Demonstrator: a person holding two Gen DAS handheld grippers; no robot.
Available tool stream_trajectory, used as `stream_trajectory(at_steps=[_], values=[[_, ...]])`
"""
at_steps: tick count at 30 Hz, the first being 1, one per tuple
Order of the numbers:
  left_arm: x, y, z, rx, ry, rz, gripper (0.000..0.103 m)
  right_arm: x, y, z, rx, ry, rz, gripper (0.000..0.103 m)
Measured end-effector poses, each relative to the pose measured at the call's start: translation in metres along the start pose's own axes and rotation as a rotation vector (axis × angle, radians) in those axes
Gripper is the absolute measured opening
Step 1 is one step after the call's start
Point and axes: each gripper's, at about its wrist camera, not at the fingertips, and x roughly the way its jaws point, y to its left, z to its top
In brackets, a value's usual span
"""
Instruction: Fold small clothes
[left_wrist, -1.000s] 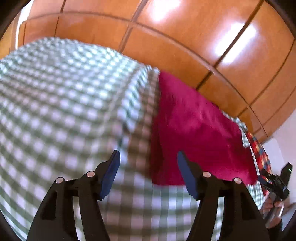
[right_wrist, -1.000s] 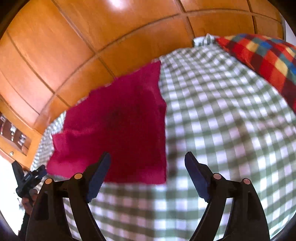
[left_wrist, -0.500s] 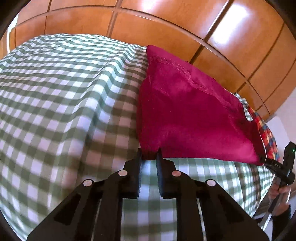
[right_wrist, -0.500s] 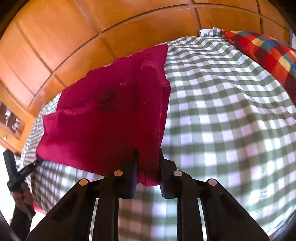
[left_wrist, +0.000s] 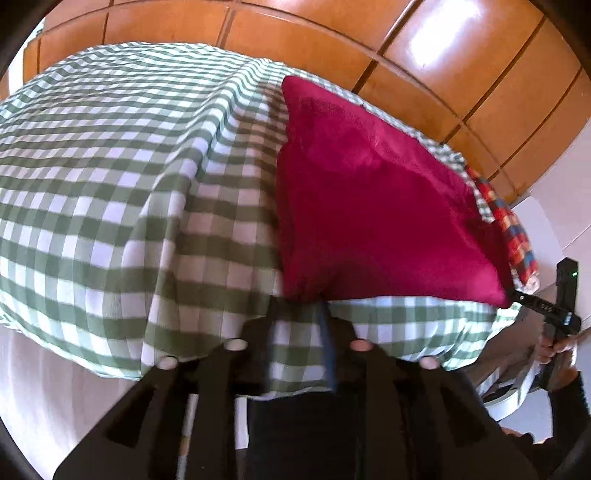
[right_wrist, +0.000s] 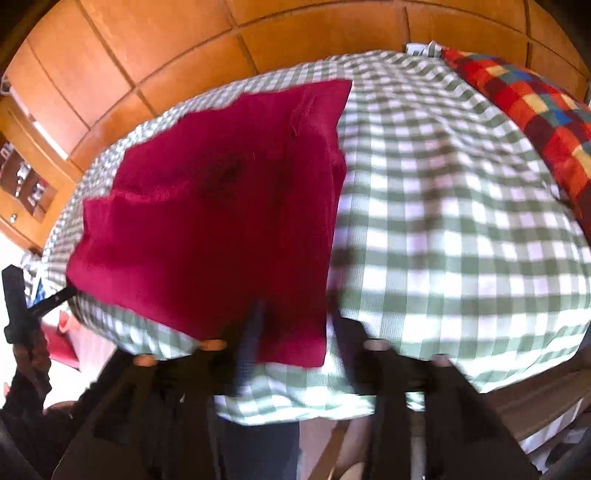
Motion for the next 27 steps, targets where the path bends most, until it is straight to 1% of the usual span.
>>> stream_trajectory(at_steps=[1, 3, 5, 7, 9, 10, 11, 12, 15, 16, 17, 19, 22, 24, 26, 27], values=[[-0.001, 0.001, 0.006, -0.006, -0.016, 0.007, 0.038, -0.002, 0.0, 0.008, 0.009, -0.035, -0.009, 0.059], [0.001, 0.001, 0.022, 0.013, -0.042, 0.018, 0.039, -0.002, 0.0, 0.02, -0.005, -0.074, -0.044, 0.059], [0.004, -0.003, 0.038, 0.046, -0.072, 0.024, 0.043, 0.005, 0.0, 0.036, -0.01, -0.107, -0.08, 0.059], [0.011, -0.007, 0.052, 0.075, -0.089, 0.02, 0.048, 0.014, -0.002, 0.049, -0.012, -0.118, -0.098, 0.059], [0.017, -0.012, 0.065, 0.095, -0.096, 0.016, 0.051, 0.022, -0.001, 0.061, -0.012, -0.123, -0.109, 0.059], [0.021, -0.014, 0.072, 0.107, -0.089, -0.005, 0.052, 0.028, 0.0, 0.066, -0.019, -0.121, -0.113, 0.054], [0.023, -0.016, 0.075, 0.115, -0.083, -0.011, 0.054, 0.032, 0.002, 0.071, -0.026, -0.116, -0.119, 0.051], [0.023, -0.018, 0.077, 0.129, -0.068, -0.014, 0.058, 0.038, 0.003, 0.074, -0.032, -0.108, -0.129, 0.045], [0.016, -0.015, 0.076, 0.154, -0.051, -0.019, 0.062, 0.045, 0.009, 0.074, -0.054, -0.095, -0.135, 0.031], [0.012, -0.011, 0.075, 0.152, -0.05, -0.02, 0.064, 0.046, 0.011, 0.072, -0.06, -0.096, -0.141, 0.026], [0.005, -0.005, 0.071, 0.144, -0.052, -0.028, 0.064, 0.047, 0.011, 0.071, -0.06, -0.096, -0.146, 0.023], [-0.007, 0.011, 0.064, 0.102, -0.071, -0.043, 0.068, 0.05, 0.012, 0.068, -0.053, -0.092, -0.145, 0.015], [-0.013, 0.029, 0.067, 0.023, -0.098, -0.077, 0.068, 0.051, 0.015, 0.066, -0.059, -0.089, -0.165, 0.014], [-0.01, 0.035, 0.078, -0.04, -0.117, -0.129, 0.068, 0.051, 0.019, 0.067, -0.067, -0.088, -0.172, 0.011], [0.003, 0.03, 0.091, -0.04, -0.126, -0.15, 0.066, 0.048, 0.025, 0.068, -0.086, -0.094, -0.193, 0.011], [0.011, 0.025, 0.097, -0.032, -0.121, -0.15, 0.066, 0.047, 0.027, 0.068, -0.094, -0.095, -0.196, 0.008]])
